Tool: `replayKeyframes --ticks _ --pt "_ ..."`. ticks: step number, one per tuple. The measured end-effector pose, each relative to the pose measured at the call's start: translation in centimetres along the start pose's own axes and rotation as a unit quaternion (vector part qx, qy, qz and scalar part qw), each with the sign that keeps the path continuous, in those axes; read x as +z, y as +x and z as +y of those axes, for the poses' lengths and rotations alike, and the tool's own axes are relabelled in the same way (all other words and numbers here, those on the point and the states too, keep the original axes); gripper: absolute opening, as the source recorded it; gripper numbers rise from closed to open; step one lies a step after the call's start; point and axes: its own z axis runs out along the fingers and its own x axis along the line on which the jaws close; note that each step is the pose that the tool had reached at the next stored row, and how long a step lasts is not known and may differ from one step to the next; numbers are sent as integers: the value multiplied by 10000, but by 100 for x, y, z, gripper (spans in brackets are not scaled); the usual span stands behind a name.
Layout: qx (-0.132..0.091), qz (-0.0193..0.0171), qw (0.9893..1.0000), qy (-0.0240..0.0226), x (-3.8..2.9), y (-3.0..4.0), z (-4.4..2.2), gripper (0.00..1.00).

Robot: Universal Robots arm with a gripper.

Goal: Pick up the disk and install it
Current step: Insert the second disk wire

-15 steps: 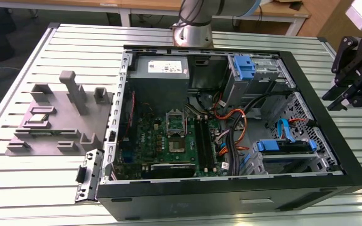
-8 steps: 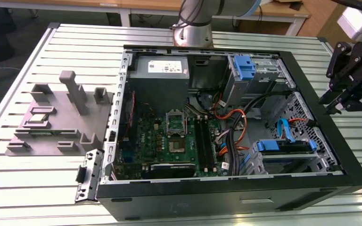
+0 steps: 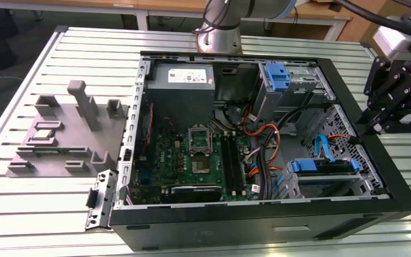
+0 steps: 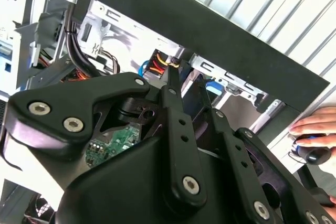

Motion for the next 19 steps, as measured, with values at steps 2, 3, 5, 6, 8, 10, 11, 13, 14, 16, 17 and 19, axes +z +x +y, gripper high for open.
replayKeyframes --ticks 2,3,5,6,8,10,11,13,14,16,17,19 --pt "1 0 10000 -3 36 2 0 29" --pt "0 0 10000 -6 54 3 0 29" --pt "1 0 10000 -13 89 4 -1 29" --pt "1 0 10000 -18 102 3 -1 29" --pt "1 7 10000 -23 134 -22 -1 29" --pt "0 15 10000 -23 136 -26 -1 29" --pt "0 15 10000 -23 136 -26 -1 29" --pt "0 17 10000 -24 145 -27 -1 29" --pt "0 29 10000 -23 158 -27 -1 29" --pt "1 58 10000 -23 189 -29 -2 29" --pt "0 69 10000 -22 200 -30 -2 29" --pt "1 85 10000 -22 209 -31 -2 29"
